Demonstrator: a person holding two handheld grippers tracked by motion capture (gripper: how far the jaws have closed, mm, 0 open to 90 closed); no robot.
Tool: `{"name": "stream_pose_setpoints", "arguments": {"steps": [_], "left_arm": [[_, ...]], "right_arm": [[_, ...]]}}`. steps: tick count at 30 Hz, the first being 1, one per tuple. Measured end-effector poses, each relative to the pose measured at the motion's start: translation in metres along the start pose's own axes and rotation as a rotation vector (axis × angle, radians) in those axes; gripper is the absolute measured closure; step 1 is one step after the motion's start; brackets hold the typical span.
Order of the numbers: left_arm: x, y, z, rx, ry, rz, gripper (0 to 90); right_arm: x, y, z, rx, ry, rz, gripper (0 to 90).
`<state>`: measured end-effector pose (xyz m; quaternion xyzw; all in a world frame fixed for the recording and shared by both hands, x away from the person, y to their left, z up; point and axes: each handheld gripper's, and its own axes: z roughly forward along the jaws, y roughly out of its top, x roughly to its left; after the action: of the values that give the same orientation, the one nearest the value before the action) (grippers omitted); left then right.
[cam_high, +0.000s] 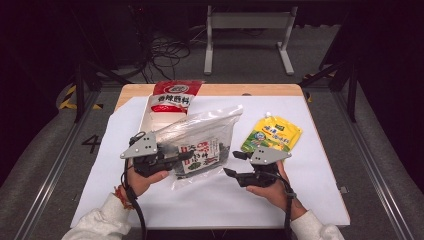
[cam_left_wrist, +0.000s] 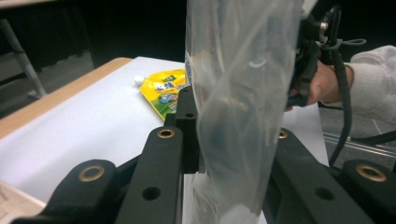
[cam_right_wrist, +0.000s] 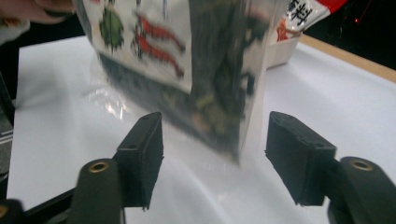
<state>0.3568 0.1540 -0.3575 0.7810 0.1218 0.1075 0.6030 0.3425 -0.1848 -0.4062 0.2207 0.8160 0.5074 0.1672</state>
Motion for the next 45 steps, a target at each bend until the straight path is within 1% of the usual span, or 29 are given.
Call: {"name": "stream_pose_setpoints", "arguments": {"steps": [2, 3, 4, 5, 7, 8, 9, 11, 13, 18, 21, 23, 26, 28, 32, 33, 35, 36, 37, 39, 40, 41, 42, 43, 44, 45], "left_arm": [[0.002, 0.003, -0.005, -0.008, 0.008, -0.001, 77.6], [0.004, 0.005, -0.009, -0.018, 0.016, 0.01, 77.6], [0.005, 0.006, -0.011, -0.024, 0.022, 0.006, 77.6], [0.006, 0.009, -0.014, -0.031, 0.031, 0.01, 77.6], [0.008, 0.014, -0.018, -0.03, 0.045, 0.034, 77.6], [0.009, 0.017, -0.022, -0.026, 0.054, 0.052, 77.6], [0.011, 0.019, -0.025, -0.028, 0.066, 0.056, 77.6], [0.018, 0.025, -0.032, -0.032, 0.095, 0.07, 77.6], [0.026, 0.031, -0.04, -0.032, 0.134, 0.085, 77.6], [0.043, 0.041, -0.055, -0.037, 0.178, 0.099, 77.6], [0.052, 0.045, -0.061, -0.028, 0.211, 0.121, 77.7], [0.06, 0.046, -0.063, -0.018, 0.232, 0.128, 77.7], [0.07, 0.046, -0.065, -0.002, 0.249, 0.132, 77.6], [0.079, 0.044, -0.066, 0.0, 0.26, 0.12, 77.6], [0.095, 0.039, -0.065, 0.042, 0.292, 0.136, 77.6], [0.095, 0.039, -0.065, 0.042, 0.292, 0.136, 77.6], [0.104, 0.034, -0.061, 0.07, 0.289, 0.134, 77.6], [0.108, 0.032, -0.058, 0.089, 0.289, 0.14, 77.6], [0.111, 0.03, -0.055, 0.108, 0.293, 0.137, 77.6], [0.118, 0.026, -0.05, 0.134, 0.306, 0.146, 77.6], [0.121, 0.025, -0.048, 0.145, 0.315, 0.157, 77.7], [0.124, 0.025, -0.047, 0.133, 0.308, 0.154, 77.6], [0.125, 0.025, -0.046, 0.124, 0.3, 0.142, 77.6], [0.127, 0.026, -0.045, 0.126, 0.289, 0.15, 77.7], [0.128, 0.026, -0.042, 0.138, 0.271, 0.158, 77.7], [0.129, 0.026, -0.038, 0.166, 0.272, 0.167, 77.6]], "right_arm": [[0.002, -0.002, -0.002, 0.018, -0.01, -0.006, 34.2], [0.002, -0.003, -0.003, 0.024, -0.011, -0.004, 33.5], [0.003, -0.005, -0.006, 0.031, -0.007, 0.005, 33.3], [0.004, -0.007, -0.008, 0.036, -0.007, 0.01, 33.1], [0.004, -0.011, -0.012, 0.058, -0.013, 0.014, 32.5], [0.004, -0.012, -0.015, 0.06, -0.017, 0.019, 32.5], [0.004, -0.014, -0.018, 0.061, -0.021, 0.024, 32.5], [0.002, -0.017, -0.025, 0.066, -0.031, 0.039, 32.9], [0.0, -0.02, -0.033, 0.075, -0.043, 0.042, 33.1], [-0.009, -0.028, -0.053, 0.055, -0.088, 0.094, 32.6], [-0.012, -0.034, -0.06, 0.062, -0.092, 0.129, 32.8], [-0.011, -0.037, -0.064, 0.068, -0.1, 0.126, 33.3], [-0.008, -0.04, -0.068, 0.082, -0.113, 0.126, 33.3], [-0.006, -0.042, -0.07, 0.09, -0.124, 0.122, 33.2], [-0.001, -0.046, -0.073, 0.103, -0.134, 0.122, 32.8], [-0.001, -0.046, -0.073, 0.103, -0.134, 0.122, 32.8], [0.001, -0.05, -0.075, 0.108, -0.141, 0.128, 32.6], [0.001, -0.051, -0.076, 0.111, -0.146, 0.129, 32.5], [0.002, -0.053, -0.077, 0.114, -0.151, 0.134, 32.4], [0.003, -0.055, -0.079, 0.119, -0.156, 0.141, 32.2], [0.003, -0.056, -0.08, 0.119, -0.16, 0.144, 32.1], [0.003, -0.057, -0.081, 0.121, -0.164, 0.149, 31.9], [0.004, -0.059, -0.082, 0.122, -0.169, 0.153, 31.7], [0.004, -0.06, -0.083, 0.121, -0.171, 0.156, 31.5], [0.004, -0.061, -0.084, 0.118, -0.168, 0.162, 31.5], [0.004, -0.062, -0.085, 0.118, -0.169, 0.164, 31.4]]}}
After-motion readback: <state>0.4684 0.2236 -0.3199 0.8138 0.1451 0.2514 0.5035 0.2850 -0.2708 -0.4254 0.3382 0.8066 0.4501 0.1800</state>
